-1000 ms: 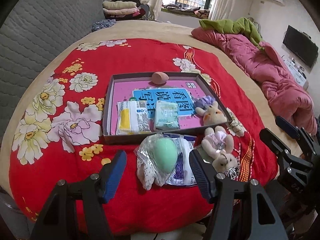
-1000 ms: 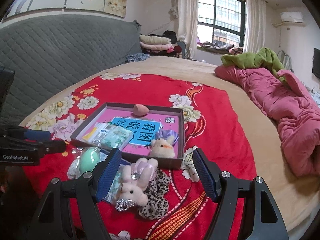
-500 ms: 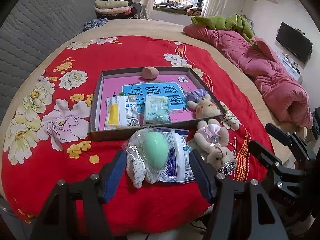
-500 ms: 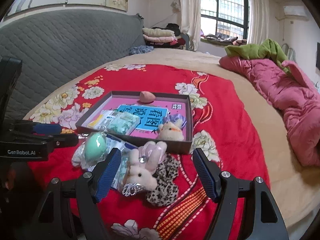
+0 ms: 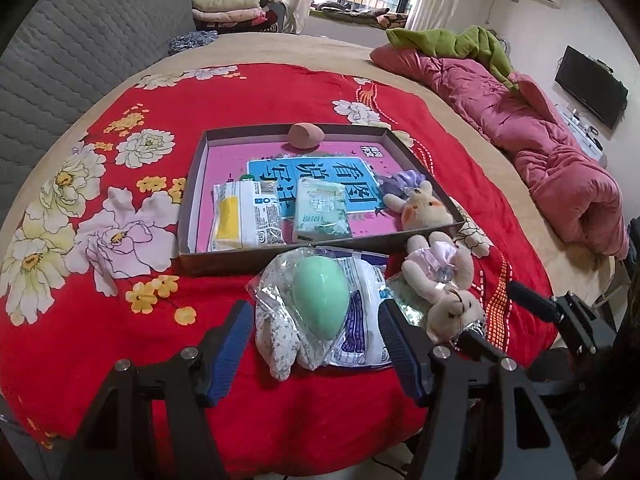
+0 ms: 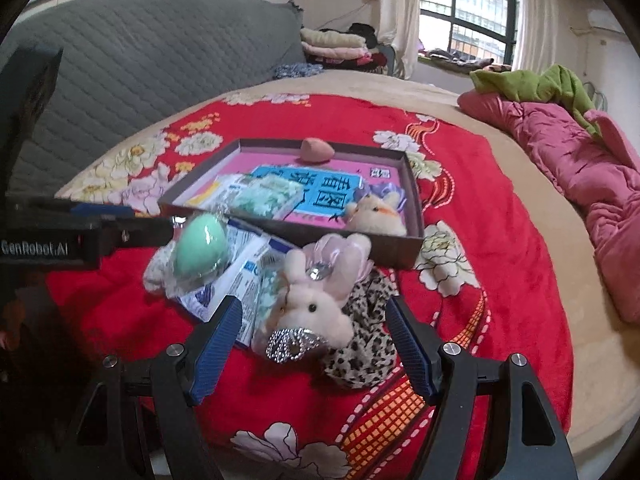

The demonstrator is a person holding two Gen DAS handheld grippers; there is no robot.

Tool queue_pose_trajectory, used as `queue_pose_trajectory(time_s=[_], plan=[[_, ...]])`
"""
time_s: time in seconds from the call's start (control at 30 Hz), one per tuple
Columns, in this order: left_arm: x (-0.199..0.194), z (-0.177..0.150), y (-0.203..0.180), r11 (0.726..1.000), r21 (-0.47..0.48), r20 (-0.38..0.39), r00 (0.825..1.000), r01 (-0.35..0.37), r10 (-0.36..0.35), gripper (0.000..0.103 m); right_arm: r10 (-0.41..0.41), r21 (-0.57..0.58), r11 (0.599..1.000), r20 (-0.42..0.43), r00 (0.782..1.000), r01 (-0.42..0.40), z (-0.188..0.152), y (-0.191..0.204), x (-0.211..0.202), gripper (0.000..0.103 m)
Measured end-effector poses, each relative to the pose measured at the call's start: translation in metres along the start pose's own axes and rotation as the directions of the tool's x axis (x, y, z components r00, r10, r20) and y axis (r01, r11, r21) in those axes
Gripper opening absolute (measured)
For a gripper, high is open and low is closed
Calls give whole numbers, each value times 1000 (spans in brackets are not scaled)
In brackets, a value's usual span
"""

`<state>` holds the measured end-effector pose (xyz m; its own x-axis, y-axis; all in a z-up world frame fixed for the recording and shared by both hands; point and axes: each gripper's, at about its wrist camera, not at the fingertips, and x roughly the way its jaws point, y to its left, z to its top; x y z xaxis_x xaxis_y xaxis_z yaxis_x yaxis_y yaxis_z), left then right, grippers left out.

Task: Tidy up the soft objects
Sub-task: 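Grasp the bagged green egg sponge with the left tool while the right tool grasps the pink bunny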

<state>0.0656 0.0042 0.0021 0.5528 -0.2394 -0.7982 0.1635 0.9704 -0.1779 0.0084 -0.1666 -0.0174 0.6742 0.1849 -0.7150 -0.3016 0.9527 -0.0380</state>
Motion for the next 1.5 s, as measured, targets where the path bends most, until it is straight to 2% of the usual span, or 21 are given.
queue_pose_trajectory(time_s=[0.4,0.53,0.87,1.03,1.17,1.23,1.3,1.37,1.5], plan=[[28,5,-12,998,58,-20,999,-40,41,65,10,52,999,-13,1000,-9,-2,-11,12,75],[39,5,-10,998,50,-38,999,-36,38,64,19,55,998,-19,1000,-18,-3,-11,18,75],[55,8,-17,991,94,-47,994,-90,95,56,18,39,999,-45,999,-16,-5,-7,37,75],[58,7,-21,987,120,-34,993,-108,112,54,-17,29,999,-55,998,19,-5,-6,46,75],[59,7,-19,989,116,-35,994,-95,99,48,-27,29,999,-68,997,30,-6,-7,53,76],[59,7,-18,989,116,-36,995,-92,97,47,-29,25,999,-60,998,30,-6,-8,53,72],[59,7,-17,990,113,-38,995,-87,92,46,-15,22,1000,-55,998,16,-6,-8,52,56],[59,7,-16,991,108,-37,996,-82,86,45,-3,5,1000,-47,999,3,-6,-5,51,49],[58,8,-15,992,97,-34,996,-76,80,44,7,-14,1000,-29,1000,-8,-5,-3,48,46]])
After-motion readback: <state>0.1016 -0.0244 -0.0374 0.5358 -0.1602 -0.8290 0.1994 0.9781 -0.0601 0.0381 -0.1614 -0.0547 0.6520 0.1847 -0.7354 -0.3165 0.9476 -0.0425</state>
